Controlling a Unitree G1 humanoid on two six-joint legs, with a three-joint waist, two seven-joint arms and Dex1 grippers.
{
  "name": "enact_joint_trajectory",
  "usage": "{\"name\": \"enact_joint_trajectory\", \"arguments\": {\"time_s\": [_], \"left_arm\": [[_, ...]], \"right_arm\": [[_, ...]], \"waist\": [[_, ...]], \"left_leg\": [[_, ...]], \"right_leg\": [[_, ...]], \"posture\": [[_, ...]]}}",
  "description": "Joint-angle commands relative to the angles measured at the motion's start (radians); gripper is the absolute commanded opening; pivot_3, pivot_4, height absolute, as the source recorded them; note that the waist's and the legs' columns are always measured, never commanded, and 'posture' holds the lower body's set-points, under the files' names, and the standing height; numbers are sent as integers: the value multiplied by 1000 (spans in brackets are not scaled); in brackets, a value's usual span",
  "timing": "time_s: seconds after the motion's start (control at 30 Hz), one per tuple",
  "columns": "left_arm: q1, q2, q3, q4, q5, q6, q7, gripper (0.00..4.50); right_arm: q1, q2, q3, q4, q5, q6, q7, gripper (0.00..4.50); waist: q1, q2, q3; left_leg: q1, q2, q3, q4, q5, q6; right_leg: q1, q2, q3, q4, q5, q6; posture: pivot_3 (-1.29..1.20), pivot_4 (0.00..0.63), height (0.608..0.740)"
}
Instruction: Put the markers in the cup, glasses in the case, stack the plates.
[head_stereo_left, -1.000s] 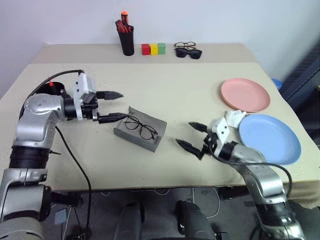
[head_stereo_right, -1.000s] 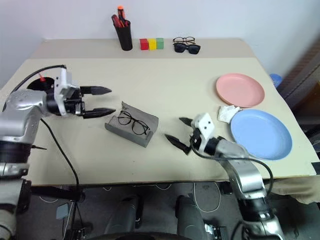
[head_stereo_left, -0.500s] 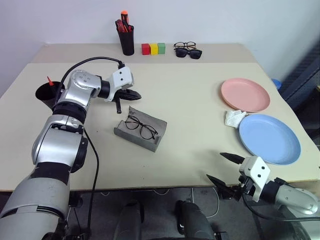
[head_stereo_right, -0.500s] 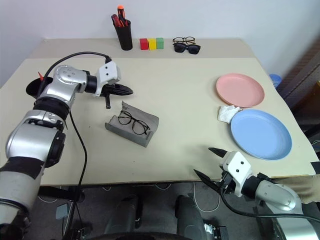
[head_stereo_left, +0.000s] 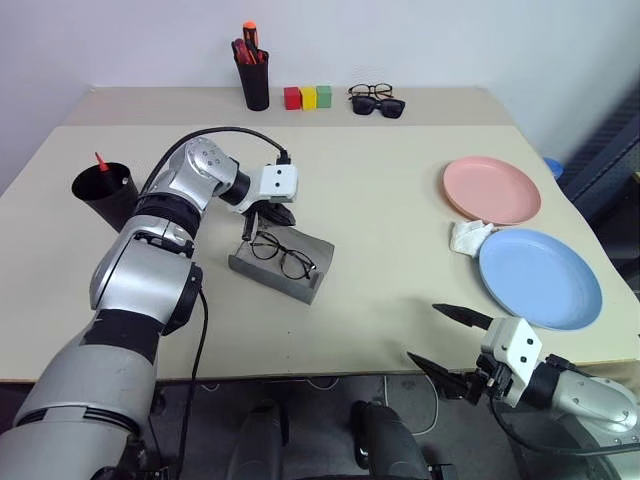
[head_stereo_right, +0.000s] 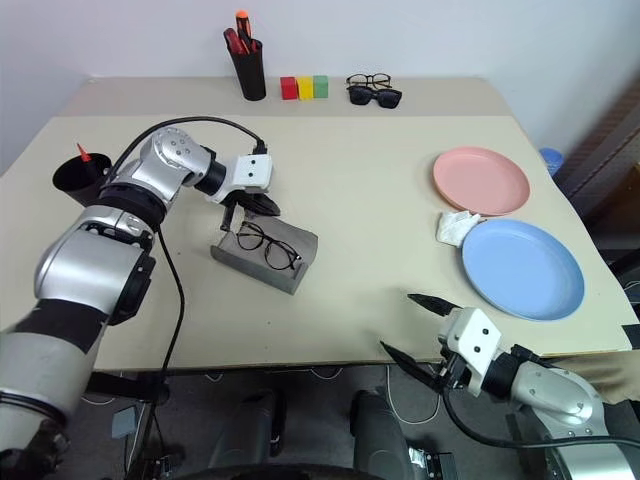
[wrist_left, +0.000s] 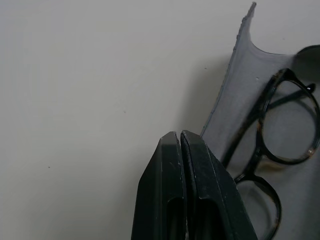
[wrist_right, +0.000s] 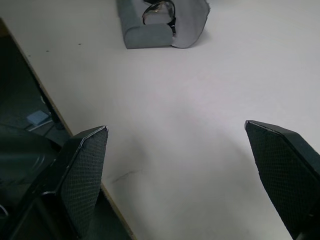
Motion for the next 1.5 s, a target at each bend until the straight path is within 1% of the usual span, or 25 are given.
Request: {"name": "enact_joint_trajectory", "arguments": {"time_s": [0.03,0.1,0.2,0.3,0.4,0.43,0.47,0.5,0.6,0.67,0.73,0.8,0.87,1.0,1.07,1.13,1.17,1.33,1.37,1.4,1.43,1.47,1.5], "left_arm": [[-21,2,20,14,-18,61,-161,45],[-26,10,-4,26,-42,96,-210,45],[-35,21,-55,47,-90,162,-213,45],[-25,50,-129,33,-131,149,-213,45],[36,136,-308,-112,-314,194,-213,45],[82,197,-399,-222,-401,210,-213,45],[128,241,-455,-305,-452,203,-213,45],[164,271,-484,-366,-491,198,-213,45],[215,296,-446,-449,-560,227,-213,45],[227,320,-382,-521,-637,290,-213,45],[233,329,-318,-574,-684,341,-213,45],[222,305,-190,-635,-730,439,-201,45],[236,287,-106,-730,-750,516,-151,45],[350,250,-47,-965,-726,581,-74,45],[393,222,-41,-1035,-724,651,-51,560],[432,206,-54,-1090,-696,670,-47,1285],[443,190,-52,-1105,-687,681,-30,1868],[462,147,-40,-1155,-664,716,0,4448],[463,139,-39,-1156,-648,710,19,4448],[463,134,-39,-1157,-641,710,27,4500],[465,132,-38,-1160,-639,712,27,4500],[466,130,-36,-1161,-637,715,26,4500],[467,126,-33,-1161,-636,720,30,4500]], "right_arm": [[-16,11,-3,-1,39,-32,11,4500],[-29,10,1,7,42,-31,10,4500],[-55,6,8,32,36,-37,13,4500],[-77,6,14,44,36,-36,12,4500],[-104,13,13,70,53,-24,6,4500],[-114,19,8,85,60,-15,-3,4500],[-127,26,0,105,66,-6,-17,4500],[-139,33,-7,123,72,0,-29,4500],[-172,54,-39,166,70,15,-86,4500],[-198,69,-74,190,64,17,-142,4500],[-213,73,-97,203,57,26,-178,4500],[-240,71,-123,236,47,60,-229,4500],[-265,62,-140,280,27,100,-278,4500],[-304,38,-140,386,-21,116,-304,4500],[-318,31,-139,424,-25,126,-304,4500],[-328,25,-136,448,-26,143,-303,4500],[-332,22,-132,457,-28,145,-298,4500],[-351,19,-120,472,-28,169,-295,4500],[-357,22,-117,471,-29,181,-302,4500],[-361,25,-116,468,-29,193,-308,3939],[-364,26,-111,456,-22,212,-305,3719],[-365,27,-107,444,-18,227,-303,3313],[-369,28,-104,432,-18,240,-308,2765]], "waist": [[-1,0,0],[-3,0,0],[-1,0,0],[-1,0,0],[-6,0,0],[-7,0,0],[-11,0,0],[-17,0,0],[-19,2,-1],[-17,2,-1],[-18,2,-1],[-18,1,0],[-19,1,0],[-22,5,-2],[-22,6,-3],[-26,6,-3],[-27,6,-3],[-24,6,-3],[-24,6,-3],[-24,6,-3],[-24,6,-3],[-24,6,-3],[-24,6,-3]], "left_leg": [[0,0,0,0,0,0],[0,0,0,0,0,0],[0,0,0,0,0,0],[0,0,0,0,0,0],[0,0,-1,0,0,0],[0,0,-1,0,0,0],[1,0,-1,0,0,0],[1,1,-1,0,0,0],[3,1,-1,0,0,0],[2,1,-1,1,0,0],[2,0,-1,2,0,0],[1,0,-1,2,0,0],[0,0,-1,2,0,1],[1,0,-1,1,0,1],[3,0,-1,1,0,1],[3,0,-1,1,0,1],[3,0,-1,1,0,1],[3,0,-1,1,0,1],[3,0,-1,1,0,1],[3,0,-1,2,0,1],[3,0,-1,2,0,1],[3,0,-1,2,0,1],[3,0,-1,2,0,1]], "right_leg": [[0,0,0,0,0,0],[0,0,0,0,0,0],[0,0,0,0,0,-1],[0,0,0,1,1,-1],[0,0,0,1,2,-3],[0,0,0,2,2,-3],[0,0,0,2,2,-3],[0,0,1,2,2,-3],[2,0,1,2,2,-4],[2,0,0,3,2,-4],[2,0,1,3,2,-4],[2,0,0,3,2,-4],[1,0,0,3,2,-4],[1,0,1,3,2,-3],[1,0,1,4,1,-3],[1,1,1,6,1,-3],[1,1,1,6,1,-3],[1,1,1,6,1,-3],[1,1,2,6,1,-3],[1,1,2,6,1,-3],[1,1,2,6,1,-3],[1,1,2,6,1,-3],[1,1,2,6,1,-3]], "posture": [[0,150,740],[0,150,740],[0,150,740],[0,150,740],[0,150,740],[0,150,740],[0,150,740],[0,150,740],[0,150,740],[0,150,740],[0,150,740],[0,150,740],[0,150,740],[0,150,740],[0,150,740],[0,150,740],[0,150,740],[0,150,740],[0,150,740],[0,150,740],[0,150,740],[0,150,740],[0,150,740]]}}
